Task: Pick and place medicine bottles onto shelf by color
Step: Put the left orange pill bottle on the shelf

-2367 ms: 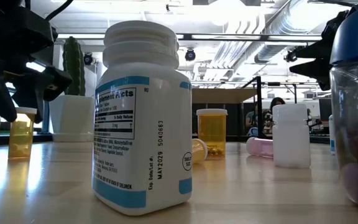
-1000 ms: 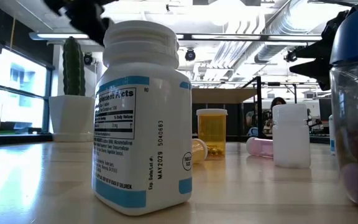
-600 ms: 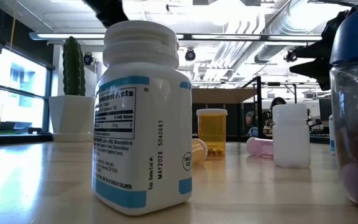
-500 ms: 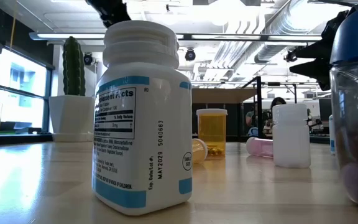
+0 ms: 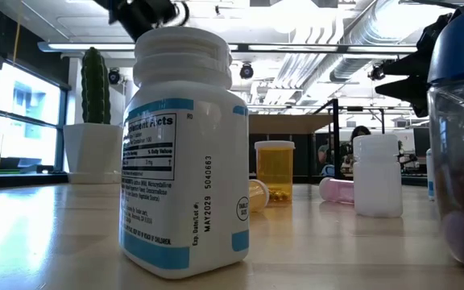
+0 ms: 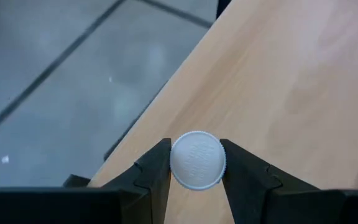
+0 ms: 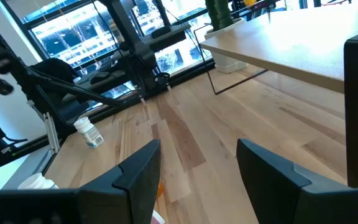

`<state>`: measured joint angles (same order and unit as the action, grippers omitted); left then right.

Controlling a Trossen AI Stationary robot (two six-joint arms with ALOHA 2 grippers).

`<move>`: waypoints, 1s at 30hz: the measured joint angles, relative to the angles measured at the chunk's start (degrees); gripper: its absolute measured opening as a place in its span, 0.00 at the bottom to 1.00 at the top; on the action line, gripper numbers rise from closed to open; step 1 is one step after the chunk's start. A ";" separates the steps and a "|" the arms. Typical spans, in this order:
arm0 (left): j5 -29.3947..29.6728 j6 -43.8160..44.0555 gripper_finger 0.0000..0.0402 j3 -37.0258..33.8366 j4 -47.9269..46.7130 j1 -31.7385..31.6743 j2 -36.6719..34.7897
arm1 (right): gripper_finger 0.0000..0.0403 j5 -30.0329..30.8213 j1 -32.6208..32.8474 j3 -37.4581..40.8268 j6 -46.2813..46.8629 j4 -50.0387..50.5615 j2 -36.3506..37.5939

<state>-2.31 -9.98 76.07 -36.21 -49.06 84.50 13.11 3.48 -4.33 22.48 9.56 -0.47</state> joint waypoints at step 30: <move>1.48 8.19 0.36 0.02 0.51 -1.18 4.90 | 0.50 0.02 0.01 0.00 -0.02 0.00 0.01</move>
<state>-0.83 -1.78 76.09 -35.69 -50.24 89.41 13.13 3.49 -4.34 22.46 9.56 -0.46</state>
